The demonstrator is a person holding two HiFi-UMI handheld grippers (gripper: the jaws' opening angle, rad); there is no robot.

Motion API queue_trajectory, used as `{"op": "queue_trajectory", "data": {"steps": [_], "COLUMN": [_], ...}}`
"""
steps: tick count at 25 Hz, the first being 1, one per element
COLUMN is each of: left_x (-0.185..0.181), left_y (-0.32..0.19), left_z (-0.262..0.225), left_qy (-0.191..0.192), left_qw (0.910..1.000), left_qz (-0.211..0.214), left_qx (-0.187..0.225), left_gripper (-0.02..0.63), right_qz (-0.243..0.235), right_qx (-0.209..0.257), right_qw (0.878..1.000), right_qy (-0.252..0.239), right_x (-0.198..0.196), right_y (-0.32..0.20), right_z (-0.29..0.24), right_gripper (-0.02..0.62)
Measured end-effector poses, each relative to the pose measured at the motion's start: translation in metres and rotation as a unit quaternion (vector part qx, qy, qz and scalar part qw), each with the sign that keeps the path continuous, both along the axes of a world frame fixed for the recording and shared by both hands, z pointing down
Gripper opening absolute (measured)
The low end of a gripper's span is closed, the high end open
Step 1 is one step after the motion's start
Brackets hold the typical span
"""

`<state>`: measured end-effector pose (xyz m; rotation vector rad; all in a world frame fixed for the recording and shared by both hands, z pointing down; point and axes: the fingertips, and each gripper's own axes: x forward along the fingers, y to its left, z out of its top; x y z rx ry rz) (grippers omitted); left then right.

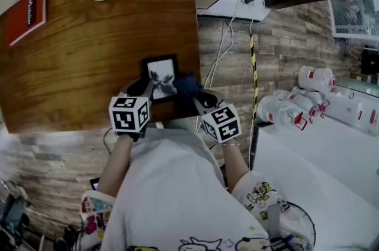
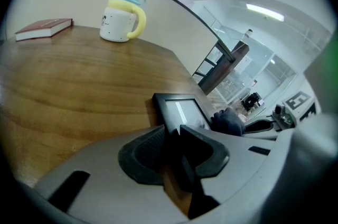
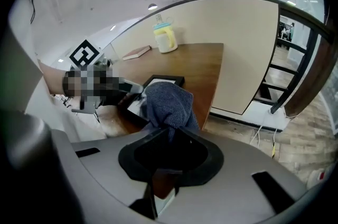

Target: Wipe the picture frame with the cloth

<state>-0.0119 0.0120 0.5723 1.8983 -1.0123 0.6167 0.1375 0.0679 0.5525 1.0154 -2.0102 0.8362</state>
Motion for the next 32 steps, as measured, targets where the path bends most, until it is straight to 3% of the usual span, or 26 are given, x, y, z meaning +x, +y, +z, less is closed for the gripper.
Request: {"op": "queue_trajectory", "data": {"steps": [14,21,27,32], "left_x": [0.0,0.004,-0.007,-0.02], "left_y": [0.0,-0.004,-0.017,-0.033], "left_z": [0.0,-0.002,-0.024,-0.061], "left_qy": [-0.001,0.008,0.025,0.024], "left_qw": [0.9999,0.9995,0.9984,0.9945], "left_qz": [-0.002,0.022,0.009,-0.001], "left_qx": [0.01,0.019,0.049,0.102], "left_gripper": [0.087,0.087,0.135,0.152], "right_qz": [0.035,0.047,0.058,0.069], "right_qx": [0.021,0.027,0.059,0.104], "right_qw": [0.999,0.997,0.994,0.986], "right_qy": [-0.029,-0.055,-0.074,-0.109], "right_x": [0.008,0.006,0.006,-0.004], "right_y": [-0.007,-0.013,-0.032,-0.06], "right_z": [-0.023,-0.034,-0.057,-0.094], "right_gripper": [0.046,0.046,0.046,0.046]}}
